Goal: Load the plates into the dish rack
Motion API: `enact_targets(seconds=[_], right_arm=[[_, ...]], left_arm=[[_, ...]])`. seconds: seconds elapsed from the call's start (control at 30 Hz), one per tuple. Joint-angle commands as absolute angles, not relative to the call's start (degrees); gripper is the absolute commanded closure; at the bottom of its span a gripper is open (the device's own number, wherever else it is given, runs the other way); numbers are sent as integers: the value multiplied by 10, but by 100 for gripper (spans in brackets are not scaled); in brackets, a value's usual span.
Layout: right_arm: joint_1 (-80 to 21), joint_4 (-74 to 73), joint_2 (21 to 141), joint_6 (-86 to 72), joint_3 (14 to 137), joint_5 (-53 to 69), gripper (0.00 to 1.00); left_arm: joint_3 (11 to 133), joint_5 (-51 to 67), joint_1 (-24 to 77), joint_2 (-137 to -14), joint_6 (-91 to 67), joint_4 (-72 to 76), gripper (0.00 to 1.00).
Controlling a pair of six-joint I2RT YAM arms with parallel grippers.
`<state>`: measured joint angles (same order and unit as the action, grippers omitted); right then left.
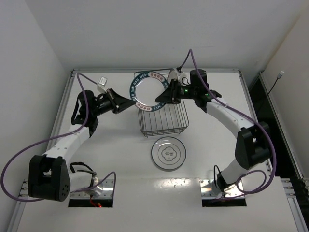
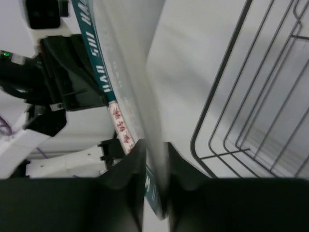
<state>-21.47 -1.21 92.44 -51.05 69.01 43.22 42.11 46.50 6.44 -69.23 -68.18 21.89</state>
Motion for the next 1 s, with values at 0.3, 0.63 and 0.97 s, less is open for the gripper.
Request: enact_targets(seconds=[0.3, 0.63, 0.97], right_arm=[[-194, -261, 879, -384, 863, 127, 100], [-242, -520, 1064, -273, 1141, -221, 100], [-287, -546, 1208, -227, 1260, -337, 100]], left_arm=[[573, 386, 48, -738, -427, -129, 21], [621, 335, -23, -749, -331, -262, 15], [621, 335, -53, -749, -298, -301, 15]])
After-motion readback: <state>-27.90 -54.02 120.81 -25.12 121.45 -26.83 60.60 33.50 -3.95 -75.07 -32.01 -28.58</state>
